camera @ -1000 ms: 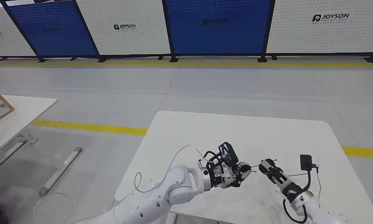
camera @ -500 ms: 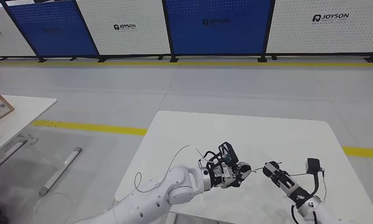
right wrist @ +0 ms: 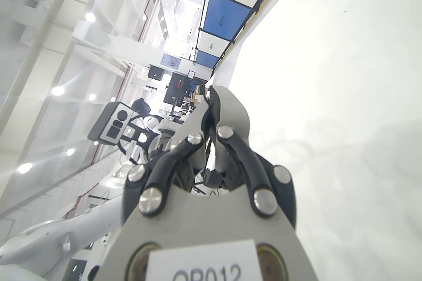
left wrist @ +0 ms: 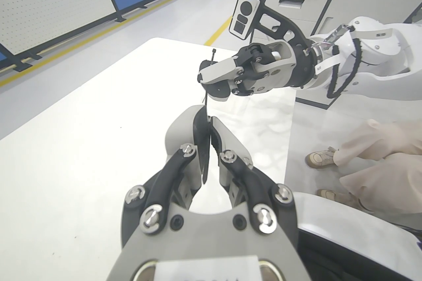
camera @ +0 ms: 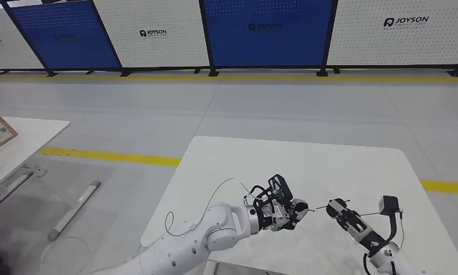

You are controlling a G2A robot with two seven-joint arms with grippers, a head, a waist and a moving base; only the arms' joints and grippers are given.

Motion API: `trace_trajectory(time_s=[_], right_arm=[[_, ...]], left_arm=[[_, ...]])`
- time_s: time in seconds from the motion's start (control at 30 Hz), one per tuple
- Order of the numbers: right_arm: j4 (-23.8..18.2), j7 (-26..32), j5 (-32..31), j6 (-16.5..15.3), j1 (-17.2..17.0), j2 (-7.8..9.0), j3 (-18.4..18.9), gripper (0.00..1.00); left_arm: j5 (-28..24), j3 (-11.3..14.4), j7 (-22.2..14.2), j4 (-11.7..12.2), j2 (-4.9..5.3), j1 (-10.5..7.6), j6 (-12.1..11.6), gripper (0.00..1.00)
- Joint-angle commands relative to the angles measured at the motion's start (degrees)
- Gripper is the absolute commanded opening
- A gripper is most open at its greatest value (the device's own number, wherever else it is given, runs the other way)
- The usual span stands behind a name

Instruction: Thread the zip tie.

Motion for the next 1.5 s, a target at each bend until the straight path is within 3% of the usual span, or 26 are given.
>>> trace_trajectory(time_s=[0.0, 0.2, 0.57, 1.47], right_arm=[[-0.2, -0.5, -0.7, 0.4, -0.1, -0.10, -0.2, 0.00], [-2.6, -5.0, -4.4, -0.2, -2.2, -0.30, 0.5, 0.00], [-2.6, -5.4, -4.6, 0.0, -2.2, -0.43, 0.4, 0.00], [-1.6, 0.1, -2.5, -0.6, -2.4, -1.13, 2.1, 0.00]], left_arm=[[0.0, 0.0, 0.0, 0.0, 0.00, 0.00, 0.0, 0.00], [0.0, 0.0, 0.0, 0.0, 0.00, 0.00, 0.0, 0.00], [0.0, 0.0, 0.0, 0.0, 0.00, 0.00, 0.0, 0.00], [0.0, 0.0, 0.0, 0.0, 0.00, 0.00, 0.0, 0.00]])
